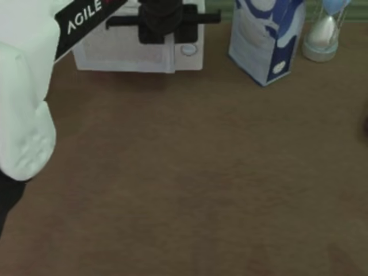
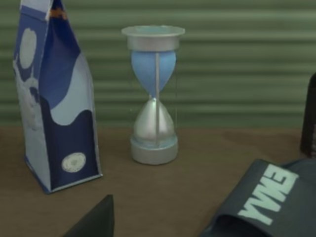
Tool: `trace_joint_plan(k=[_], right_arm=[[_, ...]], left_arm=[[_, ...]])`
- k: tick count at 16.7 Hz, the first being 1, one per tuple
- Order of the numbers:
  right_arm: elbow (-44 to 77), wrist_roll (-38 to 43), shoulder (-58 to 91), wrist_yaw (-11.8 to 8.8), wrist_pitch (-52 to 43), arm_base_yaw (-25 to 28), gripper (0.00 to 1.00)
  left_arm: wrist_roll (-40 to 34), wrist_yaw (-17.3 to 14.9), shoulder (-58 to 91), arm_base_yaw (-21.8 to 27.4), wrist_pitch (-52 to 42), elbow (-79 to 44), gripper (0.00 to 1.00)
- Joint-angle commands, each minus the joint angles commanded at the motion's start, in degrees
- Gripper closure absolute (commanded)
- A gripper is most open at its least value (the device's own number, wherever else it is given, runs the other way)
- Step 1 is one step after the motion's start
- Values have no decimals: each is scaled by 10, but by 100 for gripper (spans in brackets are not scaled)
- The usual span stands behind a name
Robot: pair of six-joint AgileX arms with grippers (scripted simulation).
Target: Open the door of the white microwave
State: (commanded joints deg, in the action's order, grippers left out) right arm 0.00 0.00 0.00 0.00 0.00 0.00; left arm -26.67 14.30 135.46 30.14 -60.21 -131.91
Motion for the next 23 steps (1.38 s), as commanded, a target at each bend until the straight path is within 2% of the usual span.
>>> trace_joint_plan(k=[4, 23], right_arm=[[0, 0, 0, 0, 0, 0, 0], [0, 0, 0, 0, 0, 0, 0]], left_arm=[[-5, 6, -34, 2, 30, 59, 100], [-5, 6, -36, 3, 31, 61, 100]])
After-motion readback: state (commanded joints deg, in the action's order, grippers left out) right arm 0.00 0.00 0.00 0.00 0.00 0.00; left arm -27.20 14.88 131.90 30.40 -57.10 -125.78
